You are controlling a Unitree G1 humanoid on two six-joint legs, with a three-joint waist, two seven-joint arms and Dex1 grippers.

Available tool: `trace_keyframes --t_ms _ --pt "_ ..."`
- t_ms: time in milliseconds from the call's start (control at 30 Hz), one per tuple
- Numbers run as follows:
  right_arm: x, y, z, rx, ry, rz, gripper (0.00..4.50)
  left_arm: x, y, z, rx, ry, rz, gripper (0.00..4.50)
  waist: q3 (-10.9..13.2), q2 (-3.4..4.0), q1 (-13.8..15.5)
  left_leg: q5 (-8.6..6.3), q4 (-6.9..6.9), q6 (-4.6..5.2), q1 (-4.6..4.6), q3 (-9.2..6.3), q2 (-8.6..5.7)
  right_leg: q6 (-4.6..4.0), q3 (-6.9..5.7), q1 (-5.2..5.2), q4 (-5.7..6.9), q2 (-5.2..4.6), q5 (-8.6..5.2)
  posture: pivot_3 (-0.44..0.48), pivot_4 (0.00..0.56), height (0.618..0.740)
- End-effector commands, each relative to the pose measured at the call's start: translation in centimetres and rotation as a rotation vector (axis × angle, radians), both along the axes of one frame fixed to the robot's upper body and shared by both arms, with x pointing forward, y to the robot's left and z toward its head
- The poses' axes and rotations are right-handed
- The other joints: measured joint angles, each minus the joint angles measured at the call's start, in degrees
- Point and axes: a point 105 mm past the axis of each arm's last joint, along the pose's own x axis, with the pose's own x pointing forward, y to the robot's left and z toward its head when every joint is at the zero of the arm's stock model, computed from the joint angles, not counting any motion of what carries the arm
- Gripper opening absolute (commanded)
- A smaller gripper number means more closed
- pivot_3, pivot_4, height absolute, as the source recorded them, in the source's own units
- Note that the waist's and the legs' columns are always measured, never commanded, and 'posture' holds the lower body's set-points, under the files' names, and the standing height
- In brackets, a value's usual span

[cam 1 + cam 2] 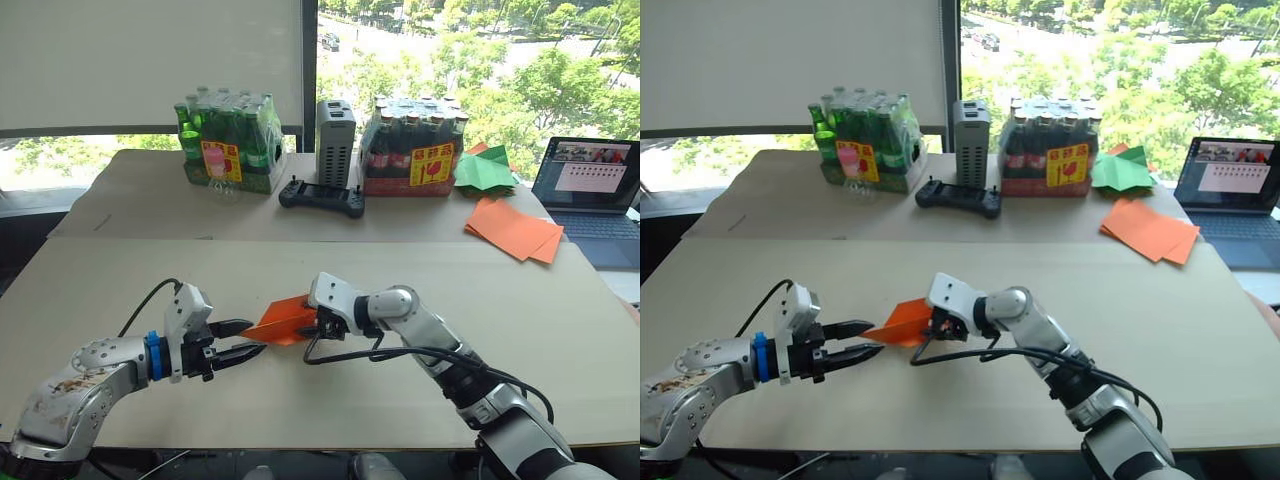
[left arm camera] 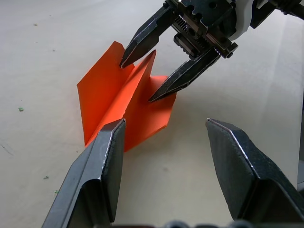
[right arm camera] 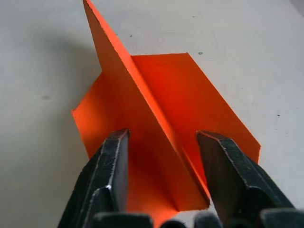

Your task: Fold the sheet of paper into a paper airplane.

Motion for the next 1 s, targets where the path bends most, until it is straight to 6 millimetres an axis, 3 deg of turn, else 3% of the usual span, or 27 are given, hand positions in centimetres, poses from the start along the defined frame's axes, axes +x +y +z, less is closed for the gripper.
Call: trace_keyframes --t_ms 33,133,367,467,667,833,1000 --pt "0.2 0.3 1.2 0.019 -0.047 0.02 1.08 0.0 0.0 0.6 -0.004 -0.041 -0.006 2.86 0.0 0.0 0.03 0.0 0.0 0.0 0.0 0.0 0.0 0.0 0.0 0.0 0.0 0.0 0.0 0.0 0.15 0.733" --pt "0.1 0.2 1.2 0.017 -0.049 0.019 0.02 -0.1 0.0 0.5 -0.004 -0.042 -0.006 2.86 0.0 0.0 -0.02 0.0 0.0 0.0 0.0 0.0 0.0 -0.01 0.0 0.0 0.01 0.0 0.0 0.0 0.15 0.733" --pt "0.2 -0.3 1.9 0.05 -0.052 -0.019 0.02 0.1 -0.4 1.0 -0.016 -0.065 -0.025 2.86 0.0 0.0 -0.02 0.0 0.0 0.0 0.0 0.0 0.0 0.0 0.0 0.0 0.01 0.0 0.01 0.0 0.15 0.733" --pt "0.5 -1.7 3.0 0.127 -0.021 -0.133 0.02 0.7 -0.9 1.9 -0.058 -0.105 -0.012 2.86 0.0 0.0 0.18 0.0 0.0 0.0 0.0 -0.01 -0.01 0.0 0.0 0.0 0.01 0.0 0.01 0.0 0.15 0.733" --pt "2.7 -7.1 4.6 0.221 -0.044 -0.497 0.02 0.7 -2.4 3.0 -0.088 -0.154 -0.027 2.86 0.0 -0.01 0.84 0.0 0.01 0.0 -0.02 0.0 -0.03 0.02 0.0 0.0 0.0 -0.04 0.02 0.0 0.15 0.733" --pt "4.3 -13.8 6.0 0.323 -0.11 -0.938 0.02 0.6 -3.8 4.4 -0.137 -0.202 -0.053 2.86 -0.01 -0.01 0.71 0.0 0.01 0.0 -0.03 0.01 -0.03 0.02 0.02 0.0 0.02 -0.03 0.02 0.0 0.15 0.733" --pt "3.4 -19.5 5.6 0.327 -0.122 -1.27 0.02 0.2 -4.9 5.9 -0.146 -0.245 -0.112 2.86 -0.02 0.0 0.82 0.0 0.01 0.0 -0.04 0.0 -0.03 0.01 0.03 -0.01 0.04 -0.02 0.02 0.0 0.15 0.733"
